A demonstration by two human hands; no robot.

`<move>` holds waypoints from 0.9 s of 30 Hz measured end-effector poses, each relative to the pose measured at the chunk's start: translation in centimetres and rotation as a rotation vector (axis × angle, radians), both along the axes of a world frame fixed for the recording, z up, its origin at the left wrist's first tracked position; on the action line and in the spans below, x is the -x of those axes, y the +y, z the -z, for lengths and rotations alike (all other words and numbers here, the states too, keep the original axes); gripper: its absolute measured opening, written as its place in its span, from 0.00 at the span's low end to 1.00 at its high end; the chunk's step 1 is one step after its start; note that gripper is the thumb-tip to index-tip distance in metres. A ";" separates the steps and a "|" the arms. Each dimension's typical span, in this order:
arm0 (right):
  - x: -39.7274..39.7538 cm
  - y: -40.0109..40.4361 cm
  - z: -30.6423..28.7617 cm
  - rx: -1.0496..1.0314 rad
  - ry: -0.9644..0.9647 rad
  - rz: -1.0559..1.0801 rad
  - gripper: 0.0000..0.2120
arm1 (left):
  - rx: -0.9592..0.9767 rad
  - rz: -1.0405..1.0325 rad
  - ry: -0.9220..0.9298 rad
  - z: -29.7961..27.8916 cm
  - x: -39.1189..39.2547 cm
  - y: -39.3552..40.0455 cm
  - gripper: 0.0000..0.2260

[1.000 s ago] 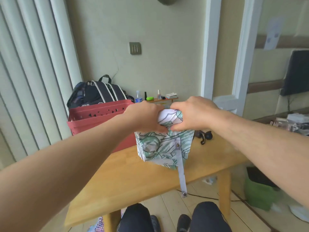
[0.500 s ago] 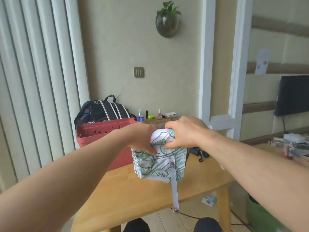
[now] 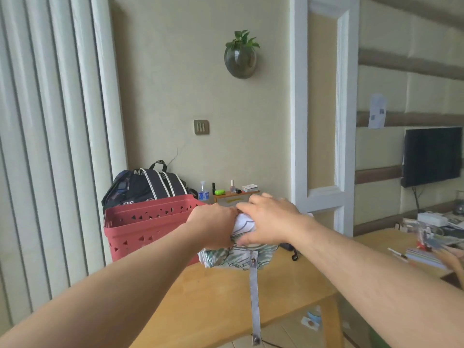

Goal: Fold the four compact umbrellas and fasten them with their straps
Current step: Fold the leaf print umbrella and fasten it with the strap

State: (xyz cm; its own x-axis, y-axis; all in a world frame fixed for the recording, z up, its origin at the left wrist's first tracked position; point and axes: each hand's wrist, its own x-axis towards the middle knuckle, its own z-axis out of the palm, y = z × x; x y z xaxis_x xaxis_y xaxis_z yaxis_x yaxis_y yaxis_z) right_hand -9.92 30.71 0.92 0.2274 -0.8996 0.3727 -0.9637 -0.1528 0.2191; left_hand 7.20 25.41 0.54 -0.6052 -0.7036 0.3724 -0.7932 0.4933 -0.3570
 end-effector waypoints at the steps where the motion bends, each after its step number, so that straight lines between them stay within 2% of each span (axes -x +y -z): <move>1: -0.4 0.0 -0.2 -0.001 -0.038 -0.021 0.36 | 0.014 0.000 0.014 0.0 0.2 0.1 0.22; 3: -0.2 -0.2 -0.3 -0.012 -0.084 -0.032 0.33 | 0.031 0.005 0.042 -0.3 0.4 0.1 0.20; 8: 2.3 -0.1 0.7 0.034 -0.034 0.030 0.31 | 0.027 0.005 0.049 -1.0 -0.2 -0.2 0.17; 14: 2.1 0.5 1.0 0.065 0.028 0.050 0.23 | -0.052 0.005 0.004 -0.9 -0.3 0.5 0.21; 19: 1.1 1.2 1.3 0.010 0.016 0.097 0.16 | -0.070 0.032 -0.025 -0.6 -0.9 0.4 0.24; 23: -0.6 1.3 1.1 -0.055 -0.011 0.130 0.14 | -0.025 0.111 -0.040 -0.1 -0.8 -0.2 0.35; 27: -1.1 1.3 0.5 -0.144 -0.057 0.132 0.14 | -0.032 0.106 -0.009 0.4 -1.0 -0.6 0.31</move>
